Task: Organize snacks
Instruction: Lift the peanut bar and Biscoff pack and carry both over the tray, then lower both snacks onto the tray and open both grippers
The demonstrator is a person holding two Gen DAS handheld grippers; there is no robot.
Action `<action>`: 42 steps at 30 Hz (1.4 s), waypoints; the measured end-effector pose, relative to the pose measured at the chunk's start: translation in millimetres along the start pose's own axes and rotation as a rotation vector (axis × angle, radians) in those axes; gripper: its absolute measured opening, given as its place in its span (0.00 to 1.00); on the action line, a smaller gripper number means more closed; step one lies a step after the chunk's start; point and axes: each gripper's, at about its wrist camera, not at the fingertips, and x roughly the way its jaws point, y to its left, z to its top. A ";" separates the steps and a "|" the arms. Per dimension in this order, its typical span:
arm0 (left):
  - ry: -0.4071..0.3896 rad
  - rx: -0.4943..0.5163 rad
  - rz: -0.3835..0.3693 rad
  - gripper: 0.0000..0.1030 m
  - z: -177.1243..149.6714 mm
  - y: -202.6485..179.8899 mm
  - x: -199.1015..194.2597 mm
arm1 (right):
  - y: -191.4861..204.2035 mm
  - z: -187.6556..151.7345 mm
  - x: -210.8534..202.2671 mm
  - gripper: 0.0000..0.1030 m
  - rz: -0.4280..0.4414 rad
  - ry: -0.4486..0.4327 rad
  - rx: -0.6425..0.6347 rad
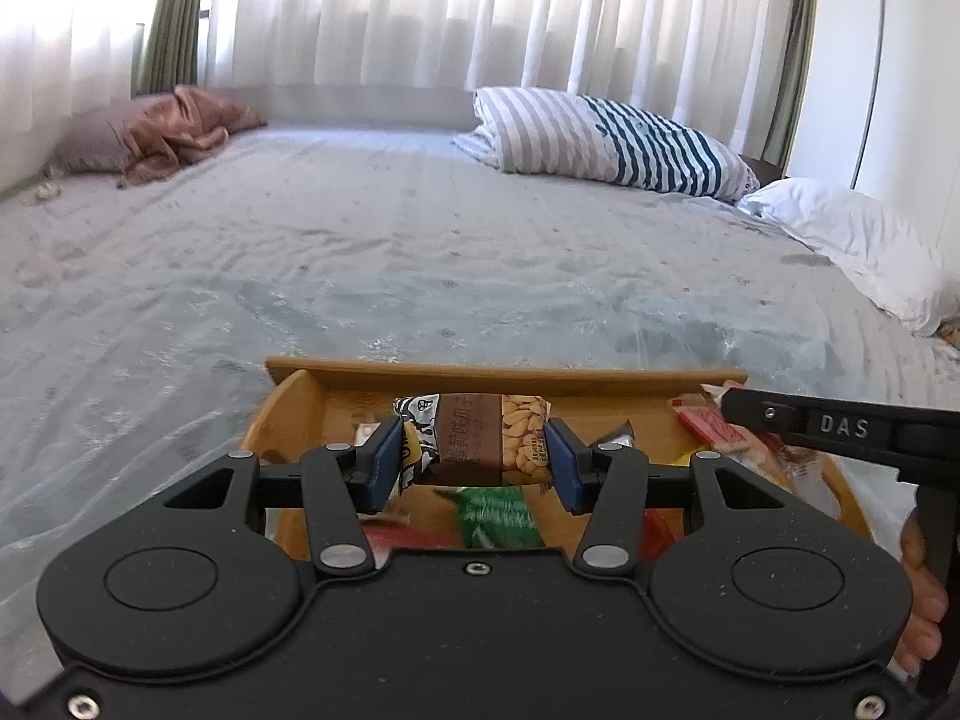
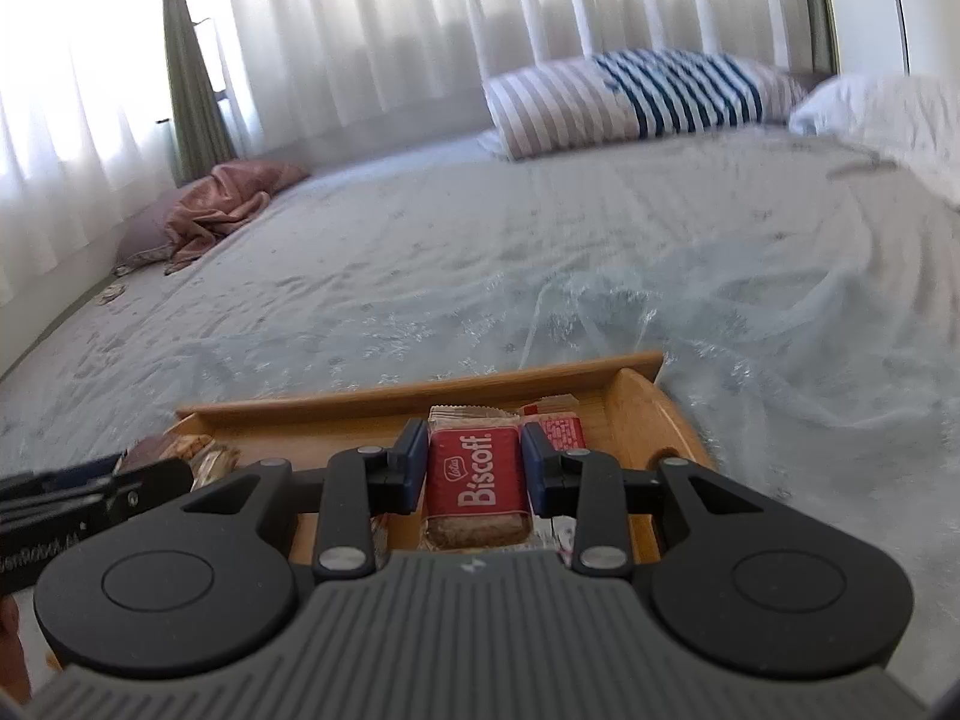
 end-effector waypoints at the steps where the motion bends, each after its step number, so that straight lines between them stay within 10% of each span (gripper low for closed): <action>1: 0.011 -0.015 -0.005 0.47 3.0 2.3 6.3 | -1.6 3.2 6.8 0.37 0.002 0.017 0.018; 19: 0.085 -0.059 0.034 0.47 7.9 10.9 83.5 | 3.3 11.0 72.1 0.37 -0.062 0.093 0.014; 42: 0.090 -0.022 0.051 0.56 0.6 5.2 90.2 | 2.6 9.6 75.8 0.39 -0.034 0.087 0.024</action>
